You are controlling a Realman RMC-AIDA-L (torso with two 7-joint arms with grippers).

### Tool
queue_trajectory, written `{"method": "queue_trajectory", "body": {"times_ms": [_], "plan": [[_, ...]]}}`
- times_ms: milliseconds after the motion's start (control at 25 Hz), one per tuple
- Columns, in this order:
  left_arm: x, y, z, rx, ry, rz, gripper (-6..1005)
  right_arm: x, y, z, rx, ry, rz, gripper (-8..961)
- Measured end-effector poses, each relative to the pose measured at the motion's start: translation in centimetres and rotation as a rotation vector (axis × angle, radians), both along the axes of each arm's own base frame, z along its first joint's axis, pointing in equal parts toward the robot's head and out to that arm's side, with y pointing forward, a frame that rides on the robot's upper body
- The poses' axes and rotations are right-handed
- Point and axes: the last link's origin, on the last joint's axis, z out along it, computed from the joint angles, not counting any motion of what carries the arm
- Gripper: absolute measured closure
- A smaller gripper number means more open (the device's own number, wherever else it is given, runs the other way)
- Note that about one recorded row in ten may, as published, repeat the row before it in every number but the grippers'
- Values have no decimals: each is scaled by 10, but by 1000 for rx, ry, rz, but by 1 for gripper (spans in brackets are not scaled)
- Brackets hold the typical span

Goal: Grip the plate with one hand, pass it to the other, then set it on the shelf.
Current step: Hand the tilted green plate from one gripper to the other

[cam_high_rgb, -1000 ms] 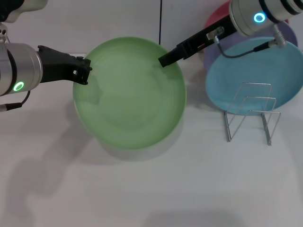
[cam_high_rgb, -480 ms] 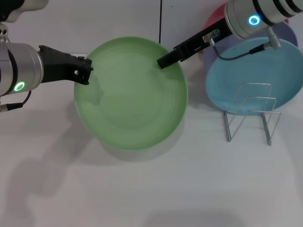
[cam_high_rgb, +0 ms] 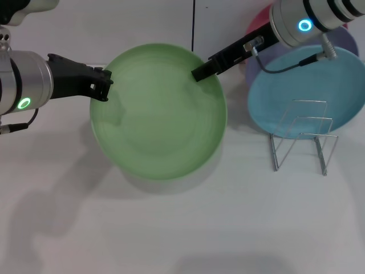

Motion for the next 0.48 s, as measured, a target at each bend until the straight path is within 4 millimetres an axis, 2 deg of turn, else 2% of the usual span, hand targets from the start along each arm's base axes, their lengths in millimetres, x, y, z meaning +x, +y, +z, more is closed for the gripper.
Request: {"method": "queue_trajectory", "body": {"times_ms": [320, 480], "plan": [[4, 0, 1, -8, -39, -16, 964, -3, 1, -10, 34, -35, 72, 719], [7, -2, -1, -42, -38, -51, 958, -8, 2, -7, 62, -37, 95, 763]]}}
